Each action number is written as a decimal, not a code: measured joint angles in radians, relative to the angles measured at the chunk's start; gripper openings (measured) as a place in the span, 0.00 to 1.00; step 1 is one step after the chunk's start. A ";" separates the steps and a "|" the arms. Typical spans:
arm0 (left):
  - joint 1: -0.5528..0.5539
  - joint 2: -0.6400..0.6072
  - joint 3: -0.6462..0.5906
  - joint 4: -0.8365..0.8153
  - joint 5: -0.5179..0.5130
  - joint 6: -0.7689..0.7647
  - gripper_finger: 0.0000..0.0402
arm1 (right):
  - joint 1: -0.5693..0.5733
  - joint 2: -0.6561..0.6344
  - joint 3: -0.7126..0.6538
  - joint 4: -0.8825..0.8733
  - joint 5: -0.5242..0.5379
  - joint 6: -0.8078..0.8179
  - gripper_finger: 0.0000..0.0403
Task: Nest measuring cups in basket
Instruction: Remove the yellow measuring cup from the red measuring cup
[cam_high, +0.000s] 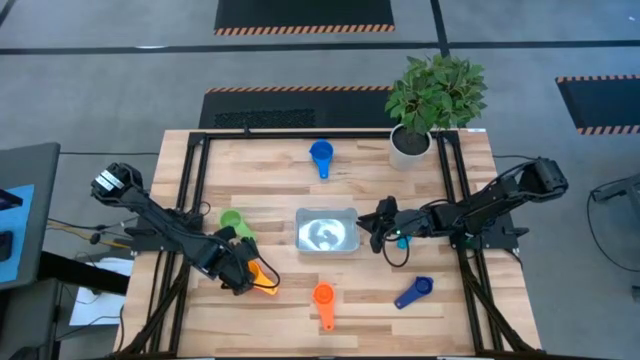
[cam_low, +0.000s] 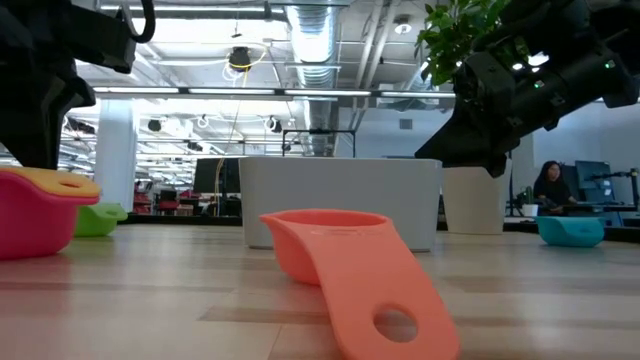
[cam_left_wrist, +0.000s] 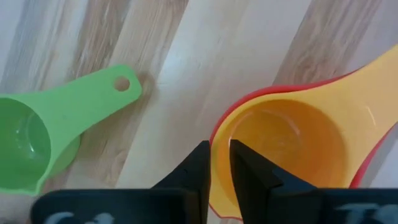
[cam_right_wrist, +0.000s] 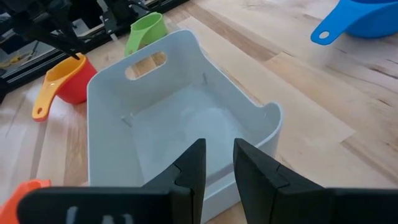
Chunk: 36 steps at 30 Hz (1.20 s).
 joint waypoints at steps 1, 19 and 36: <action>0.000 0.000 0.000 0.002 0.000 0.000 0.09 | 0.000 0.000 0.000 0.000 0.000 0.000 0.27; 0.000 0.022 0.000 0.004 -0.018 0.011 0.18 | 0.001 0.000 0.000 -0.010 -0.002 0.000 0.27; 0.000 0.047 0.013 -0.015 -0.026 0.032 0.02 | 0.007 0.000 0.000 -0.019 0.000 0.001 0.27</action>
